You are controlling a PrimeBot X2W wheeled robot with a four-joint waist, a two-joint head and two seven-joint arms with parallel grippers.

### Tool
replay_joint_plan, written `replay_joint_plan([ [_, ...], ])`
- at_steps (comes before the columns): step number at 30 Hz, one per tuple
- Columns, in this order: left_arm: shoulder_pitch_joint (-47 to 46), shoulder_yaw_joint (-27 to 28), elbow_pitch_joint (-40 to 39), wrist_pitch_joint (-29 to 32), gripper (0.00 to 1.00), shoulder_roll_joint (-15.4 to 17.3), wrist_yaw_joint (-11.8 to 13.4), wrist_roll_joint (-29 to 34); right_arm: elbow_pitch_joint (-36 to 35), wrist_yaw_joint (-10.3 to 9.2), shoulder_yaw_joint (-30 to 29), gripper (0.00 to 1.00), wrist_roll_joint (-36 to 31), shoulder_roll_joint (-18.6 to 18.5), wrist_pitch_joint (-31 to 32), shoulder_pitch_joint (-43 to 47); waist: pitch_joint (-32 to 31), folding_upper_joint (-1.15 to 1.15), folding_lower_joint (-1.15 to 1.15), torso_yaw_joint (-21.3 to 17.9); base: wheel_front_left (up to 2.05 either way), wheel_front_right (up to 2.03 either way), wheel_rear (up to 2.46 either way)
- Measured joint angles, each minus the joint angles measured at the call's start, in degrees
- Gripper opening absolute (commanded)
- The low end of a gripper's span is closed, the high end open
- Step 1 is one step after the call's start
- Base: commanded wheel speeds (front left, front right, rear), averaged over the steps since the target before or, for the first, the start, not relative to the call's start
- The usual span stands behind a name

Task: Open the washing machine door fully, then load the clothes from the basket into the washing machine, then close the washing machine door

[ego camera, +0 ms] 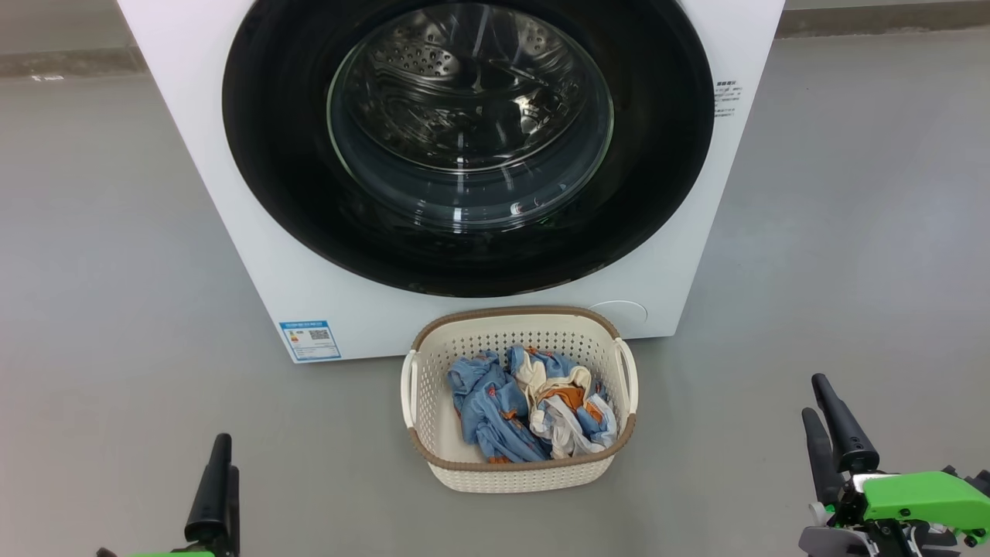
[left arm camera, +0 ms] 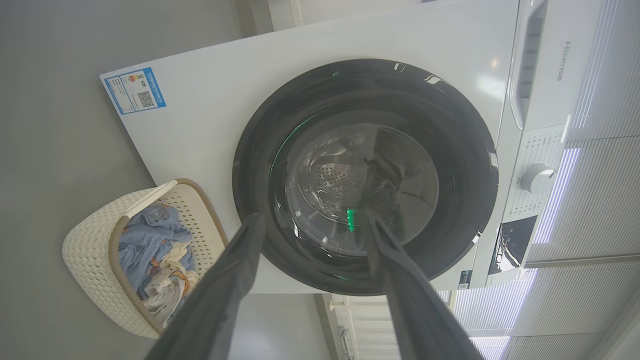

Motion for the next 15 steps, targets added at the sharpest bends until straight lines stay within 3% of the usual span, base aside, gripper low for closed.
replay_joint_plan([
  [7, -0.02, -0.57, -0.43, -1.20, 1.00, 0.25, 0.00, 2.72, -0.74, 0.00, 0.82, 1.00, -1.37, -0.21, -0.89, -0.03, -0.04, 0.00, 0.00, 0.03, 0.00, 0.00, 0.00],
  [15, -1.12, -1.41, -0.96, -2.34, 1.00, 0.37, 0.00, 8.17, -2.33, 0.00, 2.11, 1.00, -7.26, -0.68, -2.38, -1.07, -0.12, 0.00, 0.00, 0.05, 0.00, 0.00, 0.00],
])
